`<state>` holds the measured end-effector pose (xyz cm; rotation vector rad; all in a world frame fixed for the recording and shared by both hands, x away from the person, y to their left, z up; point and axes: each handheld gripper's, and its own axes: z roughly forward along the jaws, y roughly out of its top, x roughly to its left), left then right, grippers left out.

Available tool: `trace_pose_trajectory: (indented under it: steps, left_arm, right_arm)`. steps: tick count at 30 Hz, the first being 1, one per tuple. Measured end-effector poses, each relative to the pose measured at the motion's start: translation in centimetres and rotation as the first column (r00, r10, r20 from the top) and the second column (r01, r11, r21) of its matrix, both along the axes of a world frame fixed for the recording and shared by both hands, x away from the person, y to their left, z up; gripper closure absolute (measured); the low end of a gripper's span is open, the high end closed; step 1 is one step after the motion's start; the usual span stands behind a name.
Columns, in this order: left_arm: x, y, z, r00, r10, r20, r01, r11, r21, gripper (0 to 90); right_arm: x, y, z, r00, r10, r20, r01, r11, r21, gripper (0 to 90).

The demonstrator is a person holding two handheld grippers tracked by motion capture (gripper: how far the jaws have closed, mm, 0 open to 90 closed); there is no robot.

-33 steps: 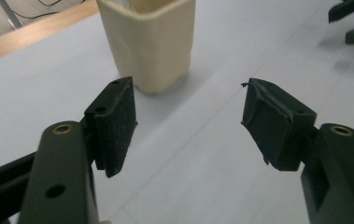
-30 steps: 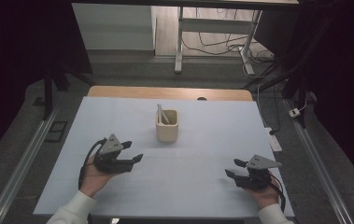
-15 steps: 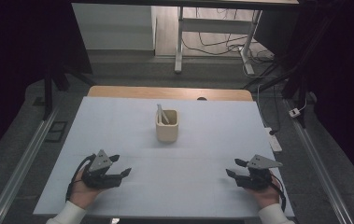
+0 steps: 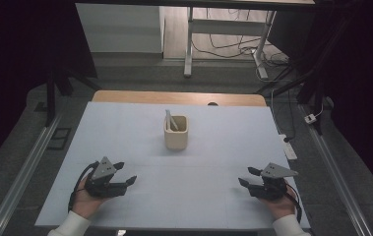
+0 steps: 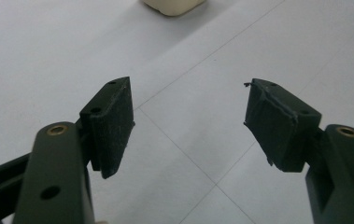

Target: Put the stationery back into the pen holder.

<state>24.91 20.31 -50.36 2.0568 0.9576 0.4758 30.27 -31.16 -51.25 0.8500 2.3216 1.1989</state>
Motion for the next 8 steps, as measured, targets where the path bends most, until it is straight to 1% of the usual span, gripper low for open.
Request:
trace_pose_trajectory:
  steps: [6, 8]
  left_arm:
    - [0.02, -0.01, -0.07, 1.0, -0.001, -0.002, 0.001, 1.0, 0.004, 31.8]
    - [0.01, 0.01, -0.1, 1.0, 0.001, -0.003, -0.001, 1.0, 0.004, 31.7]
  right_arm:
    - [-0.02, 0.03, 0.01, 1.0, -0.003, 0.001, 0.003, 1.0, -0.008, 41.2]
    - [-0.01, 0.06, -0.02, 1.0, 0.004, -0.001, -0.004, 1.0, 0.0, 41.2]
